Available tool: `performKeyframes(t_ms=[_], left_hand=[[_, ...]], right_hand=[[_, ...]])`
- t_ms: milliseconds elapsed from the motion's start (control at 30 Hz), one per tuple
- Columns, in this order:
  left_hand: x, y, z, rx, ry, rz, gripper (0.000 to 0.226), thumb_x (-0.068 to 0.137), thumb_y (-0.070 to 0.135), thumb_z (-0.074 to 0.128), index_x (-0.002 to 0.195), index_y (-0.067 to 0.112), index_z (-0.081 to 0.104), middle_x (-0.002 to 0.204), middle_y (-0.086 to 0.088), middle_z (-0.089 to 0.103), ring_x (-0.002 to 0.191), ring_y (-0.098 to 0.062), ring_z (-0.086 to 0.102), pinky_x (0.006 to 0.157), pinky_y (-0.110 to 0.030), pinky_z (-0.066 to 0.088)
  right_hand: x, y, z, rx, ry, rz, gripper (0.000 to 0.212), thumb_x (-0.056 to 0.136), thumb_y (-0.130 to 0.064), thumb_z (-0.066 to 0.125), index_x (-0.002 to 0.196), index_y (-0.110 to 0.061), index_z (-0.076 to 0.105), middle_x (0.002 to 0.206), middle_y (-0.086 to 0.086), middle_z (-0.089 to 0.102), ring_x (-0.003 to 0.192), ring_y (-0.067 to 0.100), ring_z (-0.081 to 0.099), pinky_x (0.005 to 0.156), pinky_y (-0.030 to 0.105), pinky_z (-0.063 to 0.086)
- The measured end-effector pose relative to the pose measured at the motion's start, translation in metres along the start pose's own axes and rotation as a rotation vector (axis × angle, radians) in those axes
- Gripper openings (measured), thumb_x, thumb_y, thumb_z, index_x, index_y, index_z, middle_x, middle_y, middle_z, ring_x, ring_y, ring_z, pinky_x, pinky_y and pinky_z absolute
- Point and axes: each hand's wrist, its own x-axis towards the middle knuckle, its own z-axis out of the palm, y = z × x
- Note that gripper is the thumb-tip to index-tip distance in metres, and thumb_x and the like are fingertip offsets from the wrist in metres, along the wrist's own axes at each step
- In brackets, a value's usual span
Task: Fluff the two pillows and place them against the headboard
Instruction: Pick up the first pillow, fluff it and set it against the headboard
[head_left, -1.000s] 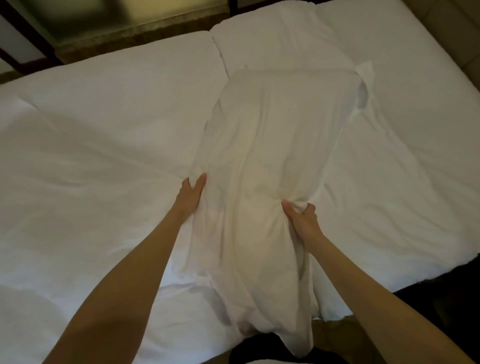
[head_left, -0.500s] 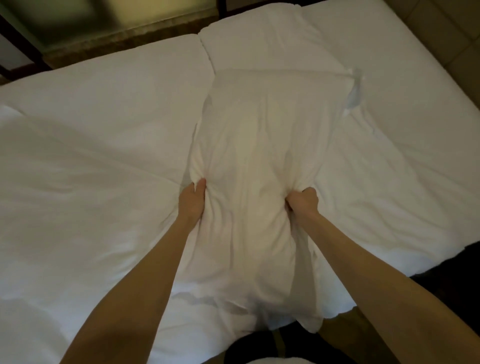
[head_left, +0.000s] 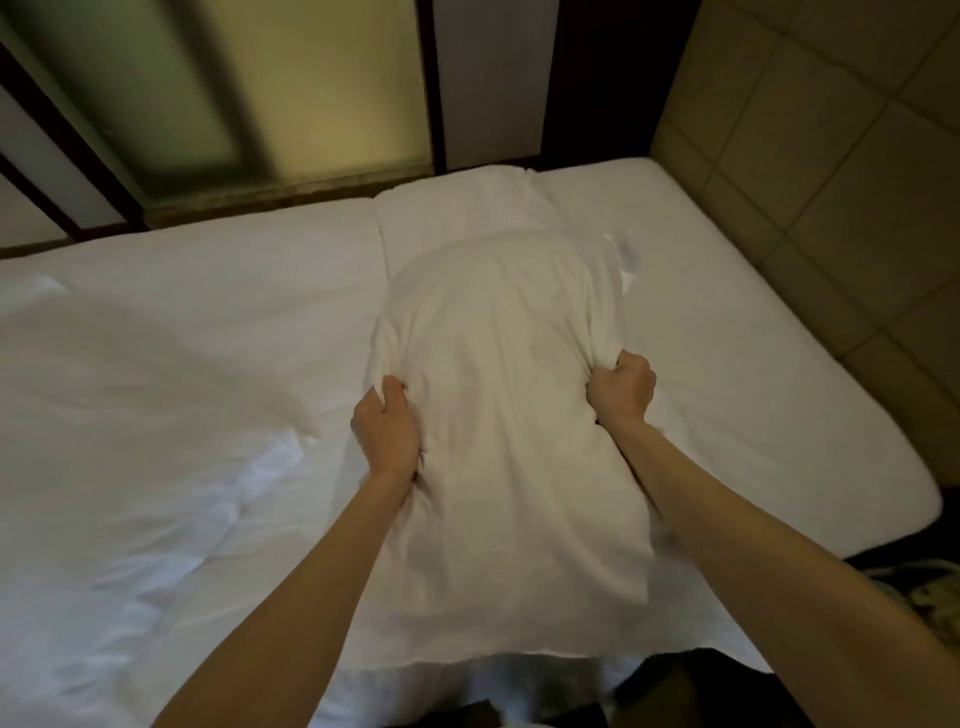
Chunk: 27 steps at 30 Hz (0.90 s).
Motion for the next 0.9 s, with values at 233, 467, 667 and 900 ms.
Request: performKeyframes(t_ms=[233,467,667,900], left_hand=[[-0.08,0.035,0.08,-0.099,0.017,0.061,0.038,0.091,0.032,0.043,0.075,0.002,0.062,0.082,-0.016,0.067,0.086,-0.036,0.063,0.085,-0.051,0.051],[-0.091,0.065,0.139,-0.156,0.004,0.112,0.047,0.094,0.038,0.041,0.098,-0.003,0.065,0.098,-0.019,0.069,0.095,-0.034,0.064,0.088,-0.045,0.053],[-0.056,0.088,0.192,-0.232,-0.032,0.083,0.047,0.095,0.043,0.039,0.099,0.006,0.067,0.097,-0.011,0.07,0.091,-0.025,0.064,0.086,-0.041,0.053],[-0.008,0.118,0.259,-0.197,-0.123,0.079,0.053,0.096,0.05,0.034,0.065,0.013,0.055,0.065,-0.004,0.059,0.062,-0.016,0.054,0.063,-0.033,0.048]], right_hand=[[0.051,0.01,-0.11,0.032,0.083,-0.199,0.032,0.064,0.014,0.037,0.053,-0.014,0.026,0.057,0.004,0.032,0.06,0.022,0.033,0.056,0.033,0.02],[0.093,-0.011,-0.164,0.087,0.165,-0.331,0.036,0.058,0.017,0.038,0.053,-0.015,0.022,0.052,-0.004,0.022,0.052,0.016,0.024,0.049,0.028,0.007],[0.152,-0.05,-0.172,0.099,0.241,-0.423,0.027,0.057,0.017,0.041,0.055,-0.008,0.031,0.059,0.005,0.029,0.057,0.021,0.027,0.052,0.032,0.012],[0.23,-0.086,-0.176,0.081,0.294,-0.515,0.02,0.055,0.015,0.042,0.055,-0.004,0.035,0.059,0.008,0.031,0.057,0.021,0.028,0.053,0.033,0.013]])
